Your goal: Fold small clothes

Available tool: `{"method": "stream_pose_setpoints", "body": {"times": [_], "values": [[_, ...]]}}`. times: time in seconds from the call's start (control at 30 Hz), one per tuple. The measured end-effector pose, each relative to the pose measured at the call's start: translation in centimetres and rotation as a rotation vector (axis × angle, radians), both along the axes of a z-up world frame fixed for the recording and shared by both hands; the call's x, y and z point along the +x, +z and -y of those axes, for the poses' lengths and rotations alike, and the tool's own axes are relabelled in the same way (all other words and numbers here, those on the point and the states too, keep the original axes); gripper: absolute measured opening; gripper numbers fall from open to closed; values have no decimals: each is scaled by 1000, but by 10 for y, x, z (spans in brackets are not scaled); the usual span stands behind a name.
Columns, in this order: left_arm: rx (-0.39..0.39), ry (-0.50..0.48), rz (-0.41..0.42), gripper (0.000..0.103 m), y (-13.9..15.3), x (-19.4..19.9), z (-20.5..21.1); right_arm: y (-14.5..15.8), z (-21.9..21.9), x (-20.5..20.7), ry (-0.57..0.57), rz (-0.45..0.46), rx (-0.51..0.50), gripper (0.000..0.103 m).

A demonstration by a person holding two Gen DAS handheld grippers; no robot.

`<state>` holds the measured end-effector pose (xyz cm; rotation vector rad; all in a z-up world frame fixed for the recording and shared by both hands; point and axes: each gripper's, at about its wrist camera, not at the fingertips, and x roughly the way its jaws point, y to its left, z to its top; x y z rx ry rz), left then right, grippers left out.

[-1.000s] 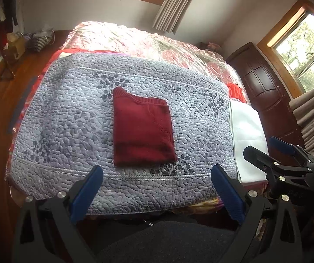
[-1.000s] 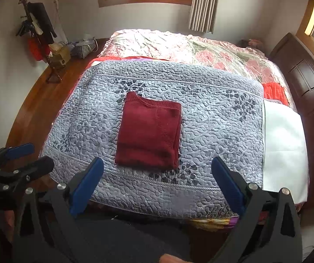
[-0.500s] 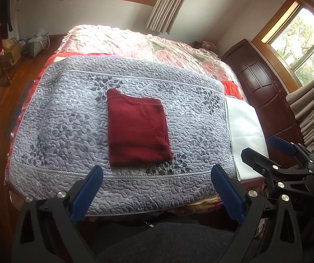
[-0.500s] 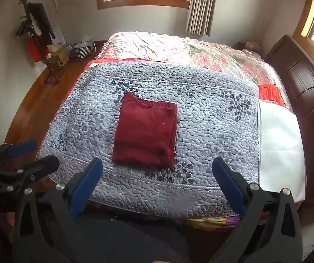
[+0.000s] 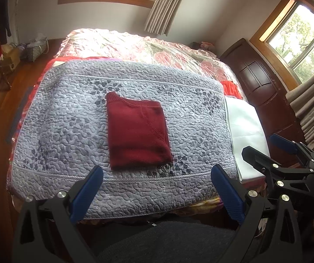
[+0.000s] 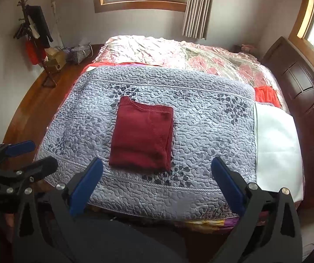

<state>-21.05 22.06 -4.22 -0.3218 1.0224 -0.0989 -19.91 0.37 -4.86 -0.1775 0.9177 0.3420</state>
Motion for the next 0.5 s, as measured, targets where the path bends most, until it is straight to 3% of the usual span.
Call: {"method": "stream_pose_setpoints", "body": {"times": [0.5], "values": [[12,14,4,99,4,6,-3,5,1,5,-11,21,3,99]]}}
